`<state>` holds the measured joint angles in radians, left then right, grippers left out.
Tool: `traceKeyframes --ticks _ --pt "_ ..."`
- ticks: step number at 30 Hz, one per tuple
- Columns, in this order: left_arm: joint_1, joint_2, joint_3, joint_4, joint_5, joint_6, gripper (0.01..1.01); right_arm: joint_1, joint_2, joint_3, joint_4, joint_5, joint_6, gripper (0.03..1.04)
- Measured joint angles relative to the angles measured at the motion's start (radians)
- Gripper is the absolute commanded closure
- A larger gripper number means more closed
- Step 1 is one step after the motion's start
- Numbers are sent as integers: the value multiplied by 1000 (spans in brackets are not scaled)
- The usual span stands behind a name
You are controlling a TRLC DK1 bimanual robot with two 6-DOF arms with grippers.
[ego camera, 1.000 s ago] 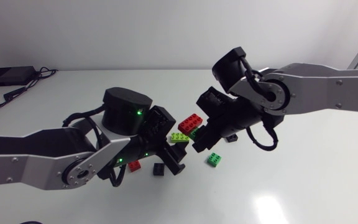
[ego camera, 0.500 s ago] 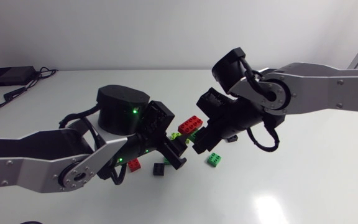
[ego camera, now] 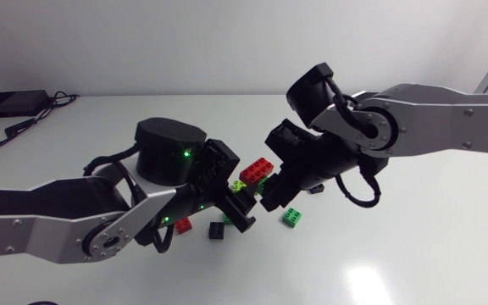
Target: Separate the duplo bricks
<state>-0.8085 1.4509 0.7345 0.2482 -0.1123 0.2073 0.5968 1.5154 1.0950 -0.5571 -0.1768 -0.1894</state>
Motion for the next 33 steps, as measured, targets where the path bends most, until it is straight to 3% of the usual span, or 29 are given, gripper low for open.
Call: traceKeyframes --ticks 2,7,27,33 --pt "-3 5 0 0 0 0 457 0 -8 0 -6 0 0 700" --pt "-8 9 0 7 0 0 652 7 -21 3 -13 -3 1 700" --pt "-18 9 0 23 -8 -45 684 32 -21 3 -12 8 26 698" --pt "34 9 0 17 96 -82 687 48 -21 1 -7 40 37 697"
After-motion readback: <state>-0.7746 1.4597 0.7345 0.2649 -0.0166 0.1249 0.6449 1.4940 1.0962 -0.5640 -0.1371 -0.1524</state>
